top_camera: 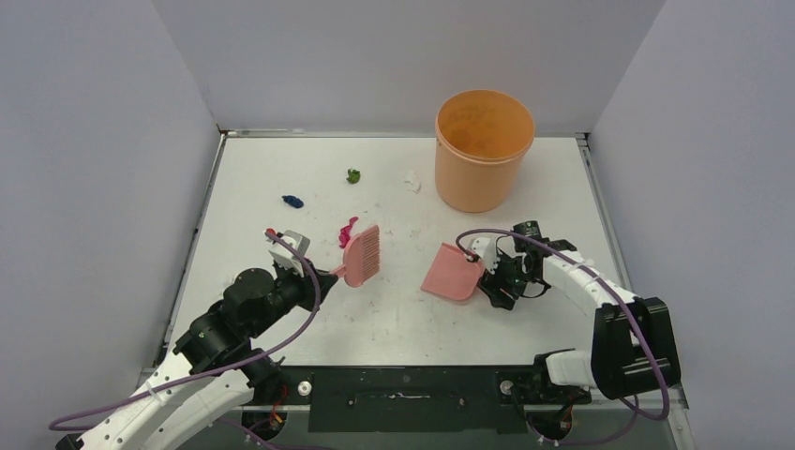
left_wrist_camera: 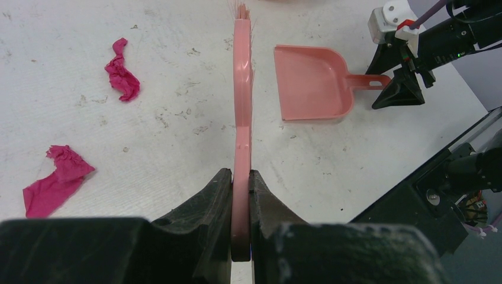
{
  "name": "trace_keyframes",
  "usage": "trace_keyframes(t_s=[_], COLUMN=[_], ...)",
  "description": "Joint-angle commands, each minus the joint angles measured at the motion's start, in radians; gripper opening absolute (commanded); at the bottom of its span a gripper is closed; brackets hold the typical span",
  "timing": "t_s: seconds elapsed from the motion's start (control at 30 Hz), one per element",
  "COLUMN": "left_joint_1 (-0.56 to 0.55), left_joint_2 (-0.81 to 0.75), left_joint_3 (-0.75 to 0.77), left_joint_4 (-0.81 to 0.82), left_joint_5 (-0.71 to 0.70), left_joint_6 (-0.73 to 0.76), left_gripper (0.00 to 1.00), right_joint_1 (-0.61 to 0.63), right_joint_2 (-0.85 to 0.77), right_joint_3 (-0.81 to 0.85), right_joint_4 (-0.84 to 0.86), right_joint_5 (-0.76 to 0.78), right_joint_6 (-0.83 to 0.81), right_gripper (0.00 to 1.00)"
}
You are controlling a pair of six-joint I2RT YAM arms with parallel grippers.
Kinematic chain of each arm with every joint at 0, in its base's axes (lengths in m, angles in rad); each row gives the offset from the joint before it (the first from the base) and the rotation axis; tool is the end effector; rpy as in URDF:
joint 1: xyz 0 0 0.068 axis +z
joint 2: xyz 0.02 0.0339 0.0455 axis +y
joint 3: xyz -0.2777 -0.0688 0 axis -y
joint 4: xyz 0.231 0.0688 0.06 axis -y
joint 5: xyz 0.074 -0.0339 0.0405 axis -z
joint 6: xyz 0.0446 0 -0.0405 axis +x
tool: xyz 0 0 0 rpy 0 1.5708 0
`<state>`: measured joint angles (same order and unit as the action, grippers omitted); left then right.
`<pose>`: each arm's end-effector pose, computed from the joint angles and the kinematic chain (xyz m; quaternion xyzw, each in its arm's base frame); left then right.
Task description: Sweep away the paper scraps from the table
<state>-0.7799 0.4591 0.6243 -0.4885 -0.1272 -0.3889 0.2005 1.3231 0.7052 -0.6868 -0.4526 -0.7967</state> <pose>0.0759 -0.0671 0.2962 0.1209 0.8018 -0.2786 0.5146 0.1970 0.0599 0.1877 -0.4880 0.8341 0.1746 0.1889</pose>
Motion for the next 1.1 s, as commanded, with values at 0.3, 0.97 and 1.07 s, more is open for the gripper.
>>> trace_keyframes(t_s=[0.3,0.97,1.07], left_joint_1=[-0.002,-0.002,-0.002], left_joint_2=[0.001,0.006,0.007], left_joint_3=[0.009,0.008,0.008], left_joint_4=[0.057,0.057,0.057], left_joint_5=[-0.006,0.000,0.001], left_joint_6=[-0.002,-0.005,-0.005], left_gripper=[0.00,0.00,0.00], right_joint_1=[-0.046,-0.093,-0.098], right_joint_2=[-0.045,-0.091,-0.082], right_joint_3=[-0.059,-0.059,-0.063], right_joint_4=[0.092,0.052,0.059], right_joint_5=[-0.112,-0.166,-0.157], right_joint_6=[-0.026,-0.064,-0.058], right_gripper=[0.48,0.41,0.41])
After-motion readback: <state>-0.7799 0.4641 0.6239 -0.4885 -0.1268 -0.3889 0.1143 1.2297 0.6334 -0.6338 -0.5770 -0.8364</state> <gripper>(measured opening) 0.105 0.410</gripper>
